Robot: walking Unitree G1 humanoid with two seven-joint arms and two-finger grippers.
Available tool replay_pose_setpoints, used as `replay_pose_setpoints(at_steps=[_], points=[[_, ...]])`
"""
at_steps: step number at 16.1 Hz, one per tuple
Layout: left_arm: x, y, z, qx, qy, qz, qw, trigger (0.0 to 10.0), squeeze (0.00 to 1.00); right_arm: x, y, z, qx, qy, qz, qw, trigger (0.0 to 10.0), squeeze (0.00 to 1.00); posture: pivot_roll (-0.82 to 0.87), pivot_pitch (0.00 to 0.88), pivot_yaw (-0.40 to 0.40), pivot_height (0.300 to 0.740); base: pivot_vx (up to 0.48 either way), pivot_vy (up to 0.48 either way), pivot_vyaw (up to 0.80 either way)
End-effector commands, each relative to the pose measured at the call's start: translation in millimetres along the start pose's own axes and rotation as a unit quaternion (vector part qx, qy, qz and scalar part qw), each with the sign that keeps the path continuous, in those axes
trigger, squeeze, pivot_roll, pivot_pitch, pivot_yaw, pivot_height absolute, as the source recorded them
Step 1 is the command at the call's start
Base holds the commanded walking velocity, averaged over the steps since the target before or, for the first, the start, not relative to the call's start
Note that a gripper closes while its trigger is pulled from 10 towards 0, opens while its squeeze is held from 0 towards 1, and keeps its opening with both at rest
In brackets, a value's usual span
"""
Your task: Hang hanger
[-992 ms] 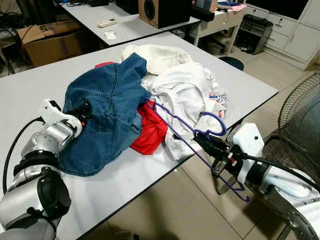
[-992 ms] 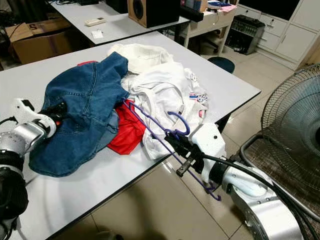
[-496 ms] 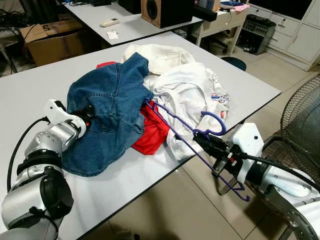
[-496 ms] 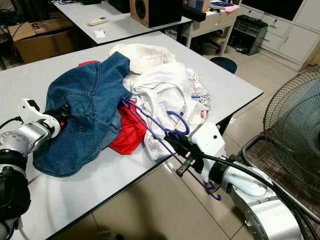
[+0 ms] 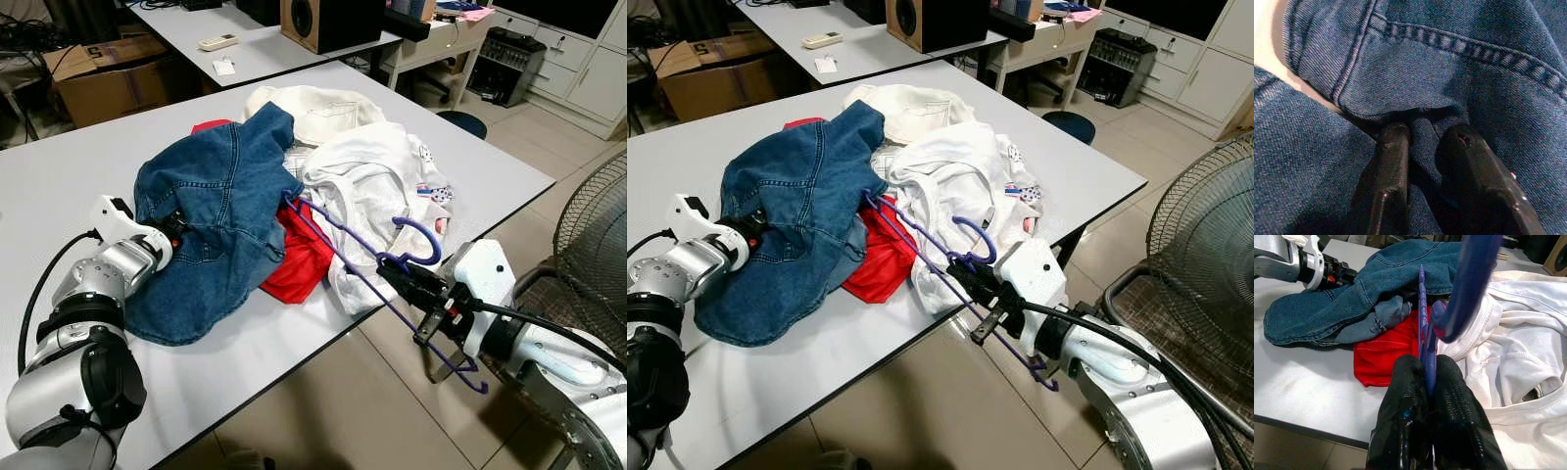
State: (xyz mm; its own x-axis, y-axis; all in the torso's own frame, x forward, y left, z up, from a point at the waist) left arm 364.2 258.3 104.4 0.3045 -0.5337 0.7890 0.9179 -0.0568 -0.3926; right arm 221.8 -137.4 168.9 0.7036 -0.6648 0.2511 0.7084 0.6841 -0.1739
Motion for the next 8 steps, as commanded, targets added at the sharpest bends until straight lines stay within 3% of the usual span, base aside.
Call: replay_pose_setpoints(at_steps=[1, 8], points=[[2.1, 1.3, -3.5, -0.005, -0.003, -0.002, 1.0, 0.0, 0.0, 0.5, 1.1, 3.2, 0.009, -0.005, 0.004, 1.0, 10.0, 0.0, -0.02, 0.0, 0.021, 0.74, 0.0, 0.0, 0.0], [3.3, -0.2, 4.6, 0.017, -0.011, -0.009, 1.0, 0.0, 0.0, 2.9, -1.0, 2.3, 0.006, -0.011, 0.004, 1.0, 10.0, 0.0, -0.01, 0.0, 0.021, 0.74, 0.0, 0.0, 0.0]])
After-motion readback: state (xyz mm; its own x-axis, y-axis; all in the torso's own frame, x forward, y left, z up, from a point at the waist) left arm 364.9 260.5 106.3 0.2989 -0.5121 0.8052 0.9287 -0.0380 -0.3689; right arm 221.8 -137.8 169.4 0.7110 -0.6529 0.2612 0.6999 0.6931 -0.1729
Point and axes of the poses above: a point about 5 cm out from each wrist's last joint towards the gripper, its own y axis pointing out of the wrist towards the gripper, its own z axis along the axis of the wrist's last joint, x = y × z, the point moved 1 cm from there along y, pointing out of the wrist towards the gripper, and after that the axes turned 6 degrees about -y, right-handed, at the moved point
